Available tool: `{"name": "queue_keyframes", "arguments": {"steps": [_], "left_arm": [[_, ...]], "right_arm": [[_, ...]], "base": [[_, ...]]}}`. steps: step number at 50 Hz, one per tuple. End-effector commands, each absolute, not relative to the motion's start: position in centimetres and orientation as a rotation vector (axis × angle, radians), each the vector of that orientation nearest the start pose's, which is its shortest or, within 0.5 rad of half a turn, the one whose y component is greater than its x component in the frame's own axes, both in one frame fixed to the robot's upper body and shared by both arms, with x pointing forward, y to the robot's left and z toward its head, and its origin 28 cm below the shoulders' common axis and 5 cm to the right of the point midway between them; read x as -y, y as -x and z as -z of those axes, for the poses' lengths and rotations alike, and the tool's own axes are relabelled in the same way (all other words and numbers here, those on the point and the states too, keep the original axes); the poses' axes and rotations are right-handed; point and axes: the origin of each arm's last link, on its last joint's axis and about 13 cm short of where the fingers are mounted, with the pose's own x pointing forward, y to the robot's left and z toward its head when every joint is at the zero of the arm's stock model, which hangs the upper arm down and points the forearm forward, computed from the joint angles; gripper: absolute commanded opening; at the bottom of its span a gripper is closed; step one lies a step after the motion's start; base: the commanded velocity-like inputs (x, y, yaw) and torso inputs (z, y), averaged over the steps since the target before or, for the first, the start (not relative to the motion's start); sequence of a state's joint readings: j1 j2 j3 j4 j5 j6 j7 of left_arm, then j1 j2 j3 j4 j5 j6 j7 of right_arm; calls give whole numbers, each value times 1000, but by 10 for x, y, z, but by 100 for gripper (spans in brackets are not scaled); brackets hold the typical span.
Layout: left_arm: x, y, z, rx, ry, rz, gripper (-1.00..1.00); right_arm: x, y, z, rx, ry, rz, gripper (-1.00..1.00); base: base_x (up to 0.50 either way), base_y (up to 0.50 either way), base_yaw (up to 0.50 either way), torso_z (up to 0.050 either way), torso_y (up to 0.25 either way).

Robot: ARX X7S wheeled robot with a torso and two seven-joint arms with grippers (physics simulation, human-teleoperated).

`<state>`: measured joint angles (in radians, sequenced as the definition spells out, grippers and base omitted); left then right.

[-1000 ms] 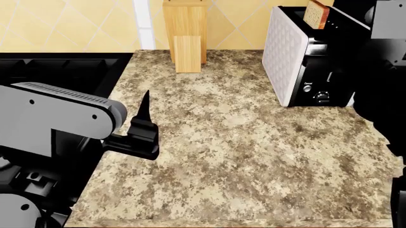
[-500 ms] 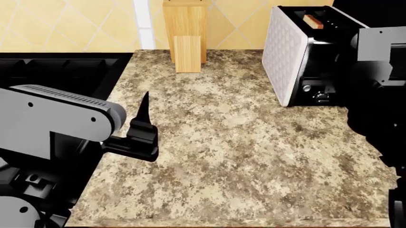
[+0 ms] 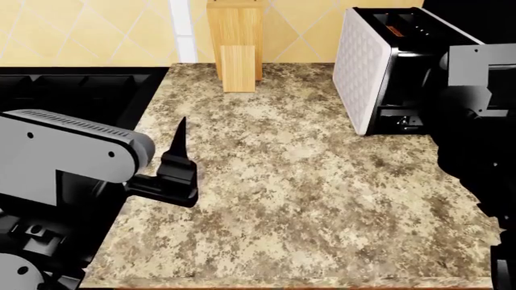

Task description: Push down the lever of the toaster to turn it on.

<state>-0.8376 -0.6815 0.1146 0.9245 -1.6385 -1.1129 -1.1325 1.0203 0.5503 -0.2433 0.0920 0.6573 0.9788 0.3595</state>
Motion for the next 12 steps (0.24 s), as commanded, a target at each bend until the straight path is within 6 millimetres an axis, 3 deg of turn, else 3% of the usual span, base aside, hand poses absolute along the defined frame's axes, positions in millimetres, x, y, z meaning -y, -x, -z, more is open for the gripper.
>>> {"name": "queue_keyframes", "arguments": {"steps": [1,5,12], "left_arm": [[-213,-166,-257,160,-165,164,100],[-213,-166,-248,159,-166,164,100],[-214,-164,-257,158,-166,161,100]], "right_arm": [[182,-334,-205,-320,47,73,-100],[182,-334,-203,-334,48,72,-100],[182,-333,-198,-358,46,67,-100]], "base": [[0,0,0,0,0],[0,0,0,-3,0],[1,0,0,-3,0]]}}
